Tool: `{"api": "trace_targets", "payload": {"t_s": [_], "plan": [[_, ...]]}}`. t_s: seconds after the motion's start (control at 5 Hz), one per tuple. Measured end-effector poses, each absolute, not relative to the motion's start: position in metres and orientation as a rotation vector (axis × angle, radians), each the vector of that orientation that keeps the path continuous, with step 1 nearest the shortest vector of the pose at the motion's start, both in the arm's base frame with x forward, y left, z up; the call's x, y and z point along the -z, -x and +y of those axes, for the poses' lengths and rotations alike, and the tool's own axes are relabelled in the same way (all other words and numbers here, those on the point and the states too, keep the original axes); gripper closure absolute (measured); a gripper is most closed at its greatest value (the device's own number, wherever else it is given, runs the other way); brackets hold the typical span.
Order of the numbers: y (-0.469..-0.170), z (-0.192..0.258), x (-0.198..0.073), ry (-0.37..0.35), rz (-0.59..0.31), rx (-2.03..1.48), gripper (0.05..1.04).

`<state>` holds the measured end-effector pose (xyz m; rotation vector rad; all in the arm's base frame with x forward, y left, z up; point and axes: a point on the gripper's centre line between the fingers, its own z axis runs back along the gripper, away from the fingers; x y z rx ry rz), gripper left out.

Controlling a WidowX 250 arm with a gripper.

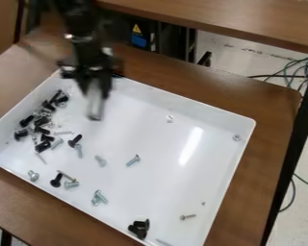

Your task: Sweep into pile

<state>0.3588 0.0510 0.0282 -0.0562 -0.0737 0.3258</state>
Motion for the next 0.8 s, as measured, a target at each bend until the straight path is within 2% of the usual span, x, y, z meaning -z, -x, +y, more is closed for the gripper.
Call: {"api": "trace_targets", "payload": {"t_s": [0.2,0.4,0.6,0.8], "plan": [[-0.347,-0.001,-0.014,0.070,-0.056,-0.218,0.725],[-0.331,-0.038,0.000,0.161,-0.042,-0.121,0.725],[-0.322,-0.088,0.011,0.201,-0.026,-0.061,0.726],[-0.310,-0.109,0.033,0.195,0.031,-0.073,0.726]]}}
